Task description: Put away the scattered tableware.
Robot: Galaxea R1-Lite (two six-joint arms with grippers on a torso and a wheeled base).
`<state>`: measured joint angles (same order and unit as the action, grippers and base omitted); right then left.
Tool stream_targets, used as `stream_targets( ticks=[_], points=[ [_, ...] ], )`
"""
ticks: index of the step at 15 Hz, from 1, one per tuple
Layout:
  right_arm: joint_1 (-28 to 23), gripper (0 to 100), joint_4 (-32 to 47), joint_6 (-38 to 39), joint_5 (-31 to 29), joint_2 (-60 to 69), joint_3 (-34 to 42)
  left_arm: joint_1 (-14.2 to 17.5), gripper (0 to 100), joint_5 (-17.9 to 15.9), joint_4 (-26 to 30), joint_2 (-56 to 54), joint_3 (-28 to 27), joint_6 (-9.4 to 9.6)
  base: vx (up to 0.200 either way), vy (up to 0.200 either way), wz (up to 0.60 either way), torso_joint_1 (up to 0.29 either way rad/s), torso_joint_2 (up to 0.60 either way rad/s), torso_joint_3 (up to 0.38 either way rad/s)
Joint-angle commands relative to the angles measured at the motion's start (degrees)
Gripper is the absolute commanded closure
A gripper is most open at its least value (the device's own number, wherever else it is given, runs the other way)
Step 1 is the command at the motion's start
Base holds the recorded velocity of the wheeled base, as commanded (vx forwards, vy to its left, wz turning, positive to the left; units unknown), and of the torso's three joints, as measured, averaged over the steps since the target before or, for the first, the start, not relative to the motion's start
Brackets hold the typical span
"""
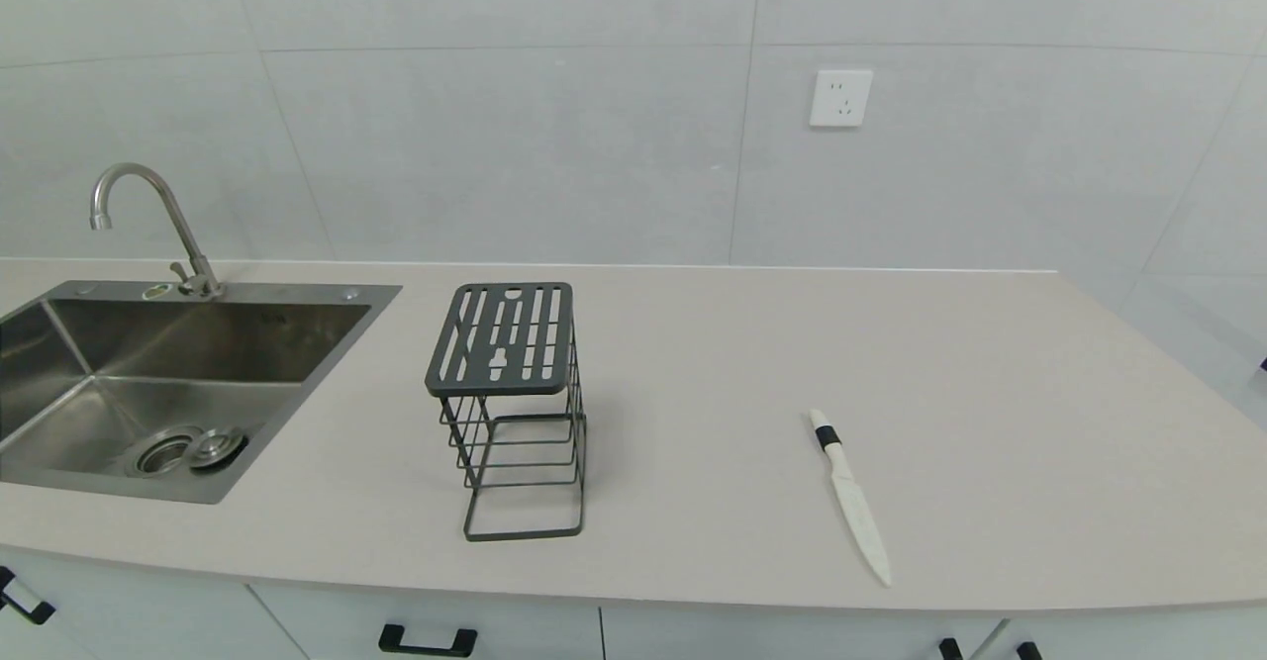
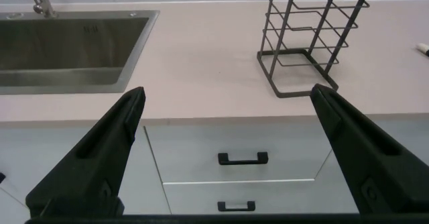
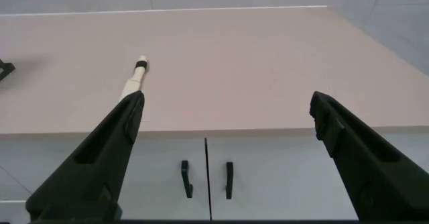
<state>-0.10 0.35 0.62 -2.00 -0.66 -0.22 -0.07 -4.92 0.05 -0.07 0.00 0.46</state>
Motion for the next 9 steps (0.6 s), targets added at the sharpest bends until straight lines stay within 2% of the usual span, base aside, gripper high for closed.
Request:
stream_targets(
  ticks=[1,7,9],
  points=[
    [0.01,0,0.09,-0.01,-0.02,-0.04,0.04,-0.01,0,0.00,0.04,0.07,0.00,-0.02,0.000,0.000,0.00,0.139,-0.30,-0.159],
    [0.01,0,0.09,-0.01,-0.02,-0.04,0.04,-0.01,0,0.00,0.04,0.07,0.00,-0.02,0.000,0.000,0.00,0.028,-0.05,-0.029],
    [0.01,0,0.09,-0.01,-0.02,-0.04,0.04,-0.01,0,0.00,0.04,0.07,0.00,-0.02,0.000,0.000,0.00,0.115,-0.22,-0.127]
  ],
)
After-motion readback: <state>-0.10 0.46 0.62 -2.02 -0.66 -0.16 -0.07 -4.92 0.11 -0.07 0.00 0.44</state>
